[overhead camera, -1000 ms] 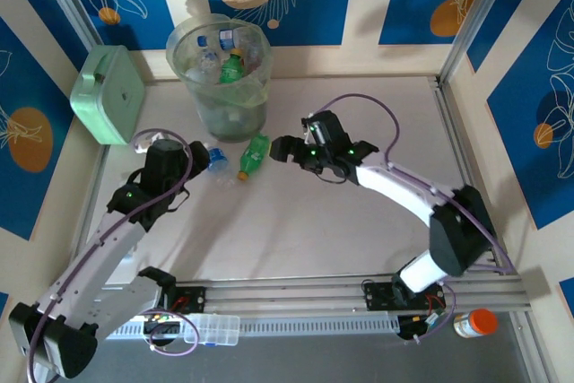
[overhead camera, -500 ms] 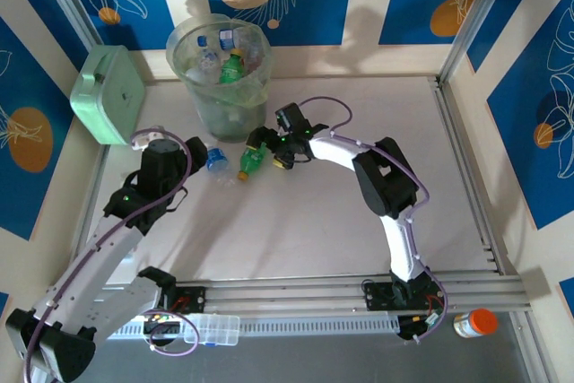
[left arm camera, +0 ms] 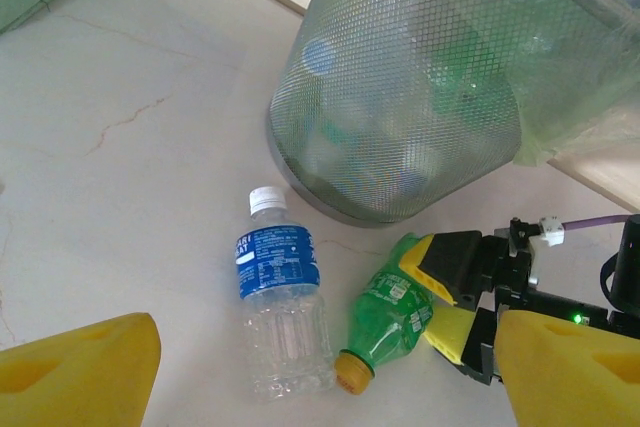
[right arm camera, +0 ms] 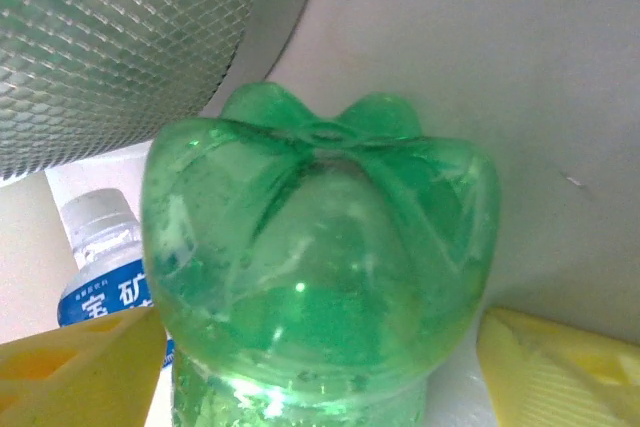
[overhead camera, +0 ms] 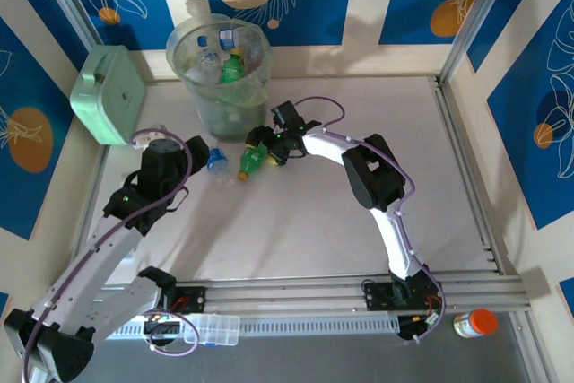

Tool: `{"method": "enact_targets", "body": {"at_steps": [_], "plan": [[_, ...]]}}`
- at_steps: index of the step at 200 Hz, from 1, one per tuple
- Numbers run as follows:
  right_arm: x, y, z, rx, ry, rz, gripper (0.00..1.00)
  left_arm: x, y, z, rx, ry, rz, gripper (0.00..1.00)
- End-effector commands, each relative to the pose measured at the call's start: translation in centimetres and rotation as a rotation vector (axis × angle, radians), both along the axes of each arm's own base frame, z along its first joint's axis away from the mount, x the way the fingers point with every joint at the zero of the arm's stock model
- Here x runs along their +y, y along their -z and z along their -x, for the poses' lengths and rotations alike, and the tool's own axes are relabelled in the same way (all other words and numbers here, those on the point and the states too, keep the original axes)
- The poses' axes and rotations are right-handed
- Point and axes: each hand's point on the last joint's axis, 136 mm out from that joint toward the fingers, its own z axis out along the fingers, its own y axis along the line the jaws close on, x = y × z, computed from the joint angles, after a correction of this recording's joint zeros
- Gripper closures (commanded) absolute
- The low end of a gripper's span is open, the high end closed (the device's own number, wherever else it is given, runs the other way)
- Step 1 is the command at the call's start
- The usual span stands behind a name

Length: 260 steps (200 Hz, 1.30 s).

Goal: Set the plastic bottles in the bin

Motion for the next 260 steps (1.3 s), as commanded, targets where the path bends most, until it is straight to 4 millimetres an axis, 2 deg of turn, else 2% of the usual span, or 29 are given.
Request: {"method": "enact_targets", "body": {"at_steps": [1, 20, 40, 63, 81, 105, 127, 159, 192, 227, 260], "plan": [[-0.3, 2.5, 0.9, 0.058, -0.004, 0.043, 0.25, 0.0, -1.8, 0.1, -0.051, 0.004, -0.012, 0.13], [-0.5, 2.1, 1.1, 0.047, -0.003, 0.037, 0.37, 0.1, -1.7, 0.0, -0.049, 0.001, -0.013, 0.14], [-0.7, 1.0, 1.2, 0.022, 0.000, 0.002, 0.39, 0.1, -1.6, 0.0, -0.048, -0.002, -0.017, 0.14], [-1.4, -1.3, 1.5, -0.031, 0.003, -0.029, 0.40, 0.4, -1.5, 0.0, -0.044, -0.011, -0.028, 0.14], [-2.1, -3.2, 2.0, -0.073, 0.001, -0.055, 0.44, 0.3, -1.5, -0.1, -0.042, -0.007, -0.029, 0.14], [-3.4, -6.3, 3.0, -0.142, 0.001, -0.112, 0.45, -0.9, -2.0, -0.2, -0.056, 0.060, -0.016, 0.13], [-4.9, -9.7, 4.1, -0.220, 0.004, -0.172, 0.44, -3.3, -2.7, -0.1, -0.093, 0.200, 0.024, 0.11], [-7.2, -14.6, 6.5, -0.336, -0.015, -0.242, 0.45, -8.2, -3.3, 0.5, -0.139, 0.475, 0.087, 0.09], [-9.8, -19.5, 9.5, -0.469, -0.042, -0.316, 0.45, -14.1, -4.0, 1.9, -0.122, 0.798, 0.199, 0.06], [-12.3, -22.8, 12.8, -0.568, -0.070, -0.366, 0.45, -20.2, -5.4, 4.4, -0.104, 1.111, 0.362, 0.04], [-13.4, -24.7, 15.4, -0.613, -0.106, -0.418, 0.44, -24.5, -5.4, 6.7, -0.078, 1.332, 0.465, 0.06]]}}
